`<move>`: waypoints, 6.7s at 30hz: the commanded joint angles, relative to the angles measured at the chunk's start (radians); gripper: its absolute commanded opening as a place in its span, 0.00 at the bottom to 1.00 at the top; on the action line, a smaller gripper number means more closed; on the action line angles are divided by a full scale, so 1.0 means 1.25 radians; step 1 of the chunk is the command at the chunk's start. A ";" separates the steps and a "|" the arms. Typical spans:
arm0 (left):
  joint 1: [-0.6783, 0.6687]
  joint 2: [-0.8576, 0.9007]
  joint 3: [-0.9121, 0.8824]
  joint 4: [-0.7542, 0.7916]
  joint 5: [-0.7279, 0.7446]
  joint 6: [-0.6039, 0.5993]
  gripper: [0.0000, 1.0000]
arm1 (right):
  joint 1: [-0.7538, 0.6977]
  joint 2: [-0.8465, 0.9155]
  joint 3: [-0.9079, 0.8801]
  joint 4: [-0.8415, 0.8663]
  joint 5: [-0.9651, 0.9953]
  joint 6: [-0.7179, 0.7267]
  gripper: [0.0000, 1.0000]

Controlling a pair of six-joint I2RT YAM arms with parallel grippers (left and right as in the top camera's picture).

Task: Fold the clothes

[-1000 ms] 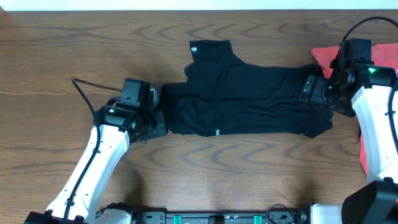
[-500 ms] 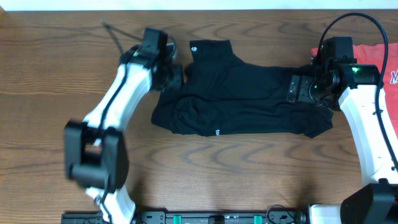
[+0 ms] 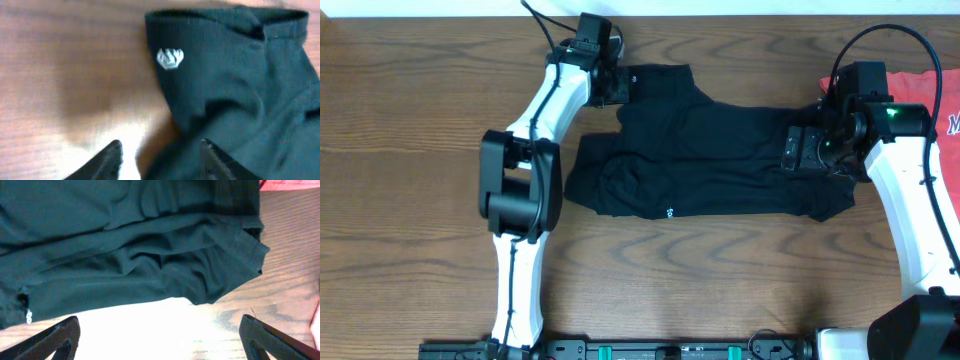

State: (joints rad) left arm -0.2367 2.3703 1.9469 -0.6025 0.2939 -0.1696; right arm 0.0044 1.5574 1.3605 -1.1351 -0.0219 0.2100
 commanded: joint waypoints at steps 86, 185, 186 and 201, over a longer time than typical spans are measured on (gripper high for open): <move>0.017 -0.107 0.032 -0.069 0.027 0.033 0.06 | 0.010 0.236 0.026 0.313 -0.069 -0.112 0.75; -0.070 -0.236 0.033 -0.193 0.011 0.034 0.06 | -0.060 0.687 0.671 0.210 -0.057 -0.181 0.01; -0.070 -0.242 0.033 -0.195 0.001 0.034 0.06 | -0.058 0.685 0.671 0.209 -0.058 -0.181 0.01; -0.069 -0.278 0.033 -0.299 -0.020 0.033 0.06 | -0.052 0.614 0.681 0.043 -0.061 -0.191 0.01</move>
State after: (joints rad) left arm -0.3275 2.0716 1.9862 -0.9691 0.2829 -0.1329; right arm -0.0734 2.4023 2.1815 -1.0637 -0.0906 -0.0090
